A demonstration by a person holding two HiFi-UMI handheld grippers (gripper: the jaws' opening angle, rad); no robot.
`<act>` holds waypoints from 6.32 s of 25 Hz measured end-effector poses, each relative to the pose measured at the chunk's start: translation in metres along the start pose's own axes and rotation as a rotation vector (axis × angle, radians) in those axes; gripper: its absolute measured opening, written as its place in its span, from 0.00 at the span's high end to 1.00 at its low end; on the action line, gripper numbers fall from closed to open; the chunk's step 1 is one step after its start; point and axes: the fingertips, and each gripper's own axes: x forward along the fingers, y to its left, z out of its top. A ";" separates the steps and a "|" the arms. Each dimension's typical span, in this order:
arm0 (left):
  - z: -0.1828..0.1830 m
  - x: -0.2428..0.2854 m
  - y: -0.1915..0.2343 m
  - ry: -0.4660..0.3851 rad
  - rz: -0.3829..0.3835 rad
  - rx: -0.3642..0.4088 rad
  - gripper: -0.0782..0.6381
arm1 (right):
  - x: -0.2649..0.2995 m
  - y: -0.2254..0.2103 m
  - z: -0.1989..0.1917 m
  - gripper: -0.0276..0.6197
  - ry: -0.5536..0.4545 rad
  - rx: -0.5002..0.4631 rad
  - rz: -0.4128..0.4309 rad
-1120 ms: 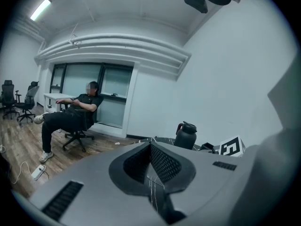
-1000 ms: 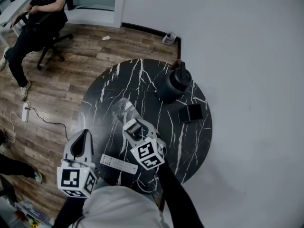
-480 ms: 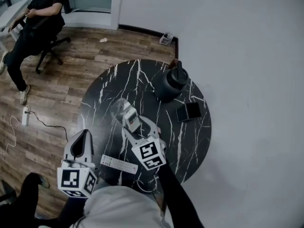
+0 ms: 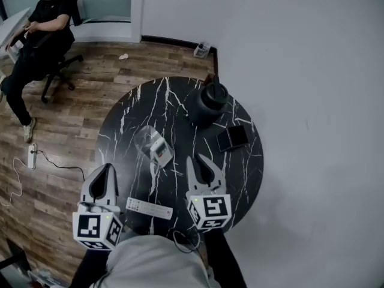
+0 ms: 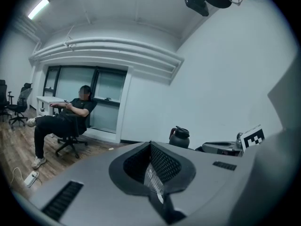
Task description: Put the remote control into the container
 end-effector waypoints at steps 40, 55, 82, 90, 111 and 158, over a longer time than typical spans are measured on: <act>0.016 -0.017 -0.024 -0.058 -0.066 0.071 0.88 | -0.077 -0.021 0.006 0.95 -0.034 0.039 -0.174; -0.088 -0.016 -0.090 0.241 -0.653 0.462 0.69 | -0.087 -0.021 0.004 0.95 -0.046 0.056 -0.182; -0.272 -0.047 -0.175 0.708 -1.204 0.880 0.43 | -0.155 -0.051 -0.014 0.95 -0.036 0.089 -0.358; -0.308 -0.042 -0.173 0.792 -1.180 0.968 0.43 | -0.165 -0.053 -0.016 0.95 -0.026 0.092 -0.377; -0.340 -0.033 -0.167 0.879 -1.164 1.034 0.43 | -0.172 -0.061 -0.017 0.95 -0.022 0.100 -0.411; -0.314 -0.023 -0.153 0.682 -1.068 1.103 0.54 | -0.167 -0.060 -0.007 0.95 -0.046 0.096 -0.393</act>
